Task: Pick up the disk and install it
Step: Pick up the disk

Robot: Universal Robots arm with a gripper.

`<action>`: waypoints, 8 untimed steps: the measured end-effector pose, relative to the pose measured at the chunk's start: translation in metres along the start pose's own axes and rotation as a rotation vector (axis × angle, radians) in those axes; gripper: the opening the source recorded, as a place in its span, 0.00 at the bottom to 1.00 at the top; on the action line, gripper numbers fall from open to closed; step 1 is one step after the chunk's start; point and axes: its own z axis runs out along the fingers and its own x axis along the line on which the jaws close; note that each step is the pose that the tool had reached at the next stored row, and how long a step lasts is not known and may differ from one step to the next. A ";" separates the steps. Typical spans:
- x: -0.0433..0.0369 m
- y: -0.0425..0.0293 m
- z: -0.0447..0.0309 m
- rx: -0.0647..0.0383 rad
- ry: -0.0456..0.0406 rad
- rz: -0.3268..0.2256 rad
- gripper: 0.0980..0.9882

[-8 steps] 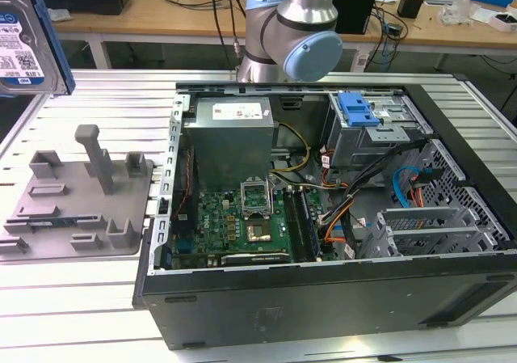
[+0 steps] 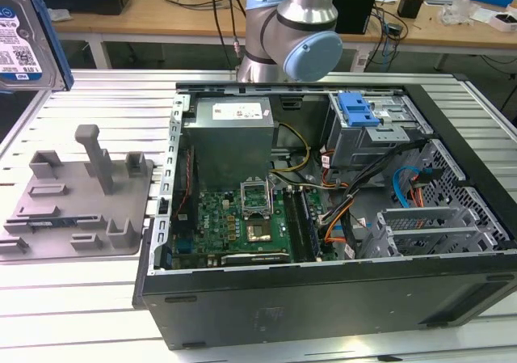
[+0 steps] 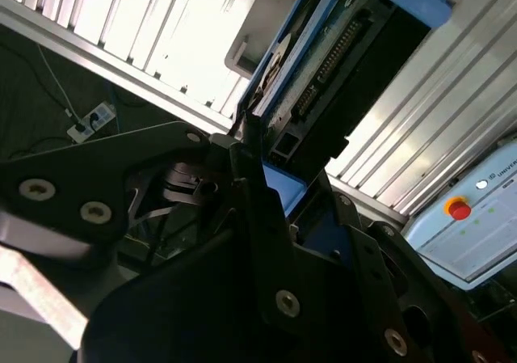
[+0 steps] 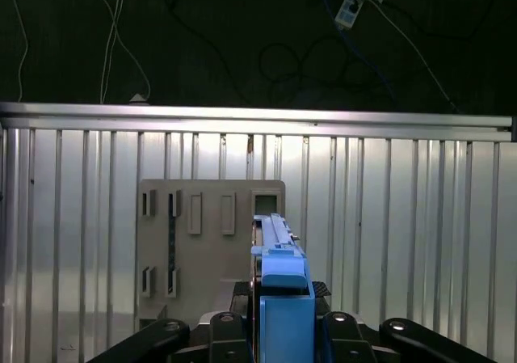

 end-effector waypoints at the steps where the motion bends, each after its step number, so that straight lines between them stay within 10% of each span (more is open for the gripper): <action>1: 0.0000 0.0000 0.0000 0.000 0.0000 0.000 0.30; 8: 0.0077 -0.0052 -0.0002 -0.003 0.0011 0.000 0.30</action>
